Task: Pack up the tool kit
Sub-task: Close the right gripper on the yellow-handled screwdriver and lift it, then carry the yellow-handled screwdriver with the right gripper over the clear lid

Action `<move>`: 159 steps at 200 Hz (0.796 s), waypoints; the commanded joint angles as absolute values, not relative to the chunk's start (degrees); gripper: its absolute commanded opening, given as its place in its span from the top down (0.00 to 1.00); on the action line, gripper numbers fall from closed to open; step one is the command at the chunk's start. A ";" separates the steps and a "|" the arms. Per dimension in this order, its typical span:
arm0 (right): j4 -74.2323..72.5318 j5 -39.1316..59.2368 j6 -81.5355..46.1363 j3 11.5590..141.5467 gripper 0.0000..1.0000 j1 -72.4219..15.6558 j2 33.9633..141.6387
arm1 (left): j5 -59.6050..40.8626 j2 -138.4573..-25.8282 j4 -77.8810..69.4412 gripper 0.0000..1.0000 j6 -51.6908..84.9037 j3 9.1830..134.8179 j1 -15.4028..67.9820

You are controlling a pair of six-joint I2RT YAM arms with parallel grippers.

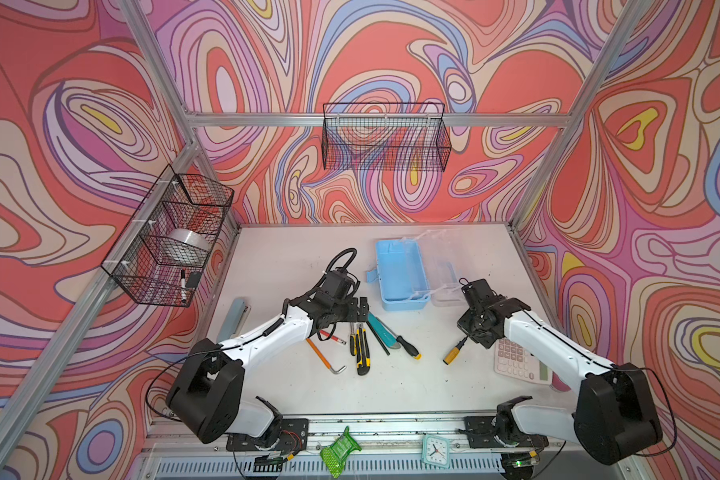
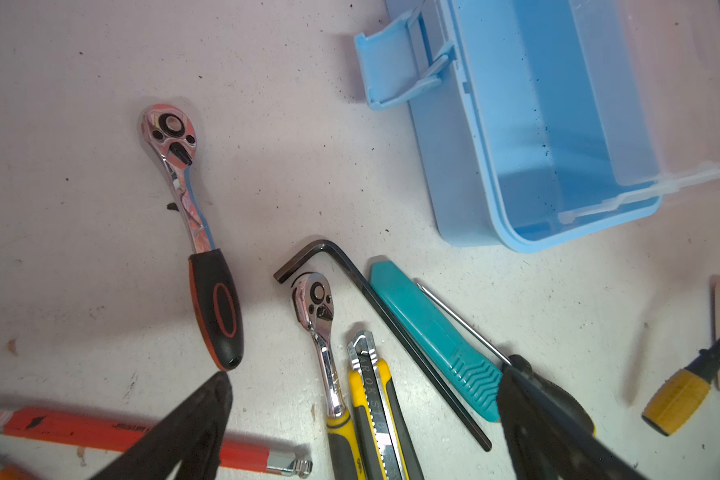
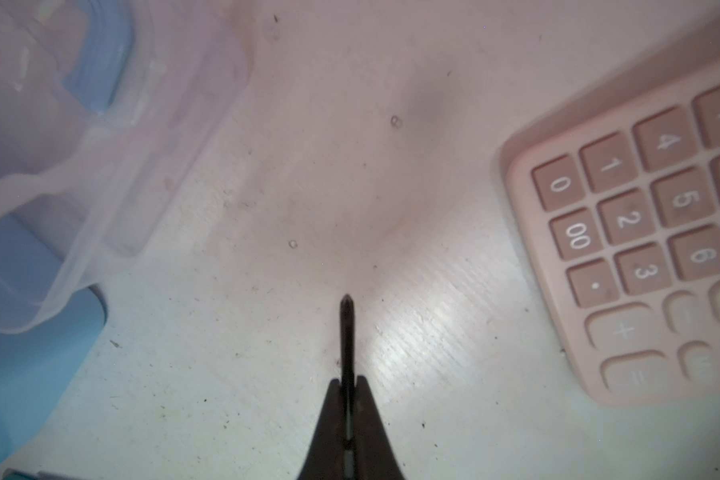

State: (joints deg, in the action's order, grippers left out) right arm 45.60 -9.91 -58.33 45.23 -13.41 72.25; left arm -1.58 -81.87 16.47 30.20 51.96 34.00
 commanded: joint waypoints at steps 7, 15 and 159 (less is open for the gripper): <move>45.72 -11.38 -49.95 47.33 1.00 -8.64 71.10 | -1.13 -81.30 17.41 0.00 29.70 51.42 33.57; 46.07 -11.88 -48.45 48.24 1.00 -7.76 71.23 | -1.08 -81.25 17.55 0.00 29.68 51.44 33.62; 41.96 -22.03 -19.46 71.67 1.00 -4.78 72.75 | -1.59 -82.27 18.71 0.00 28.83 52.47 33.60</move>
State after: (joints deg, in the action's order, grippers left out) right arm 45.10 -21.28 -26.87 68.20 -4.99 70.70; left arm -1.52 -81.87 16.56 29.78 51.96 34.00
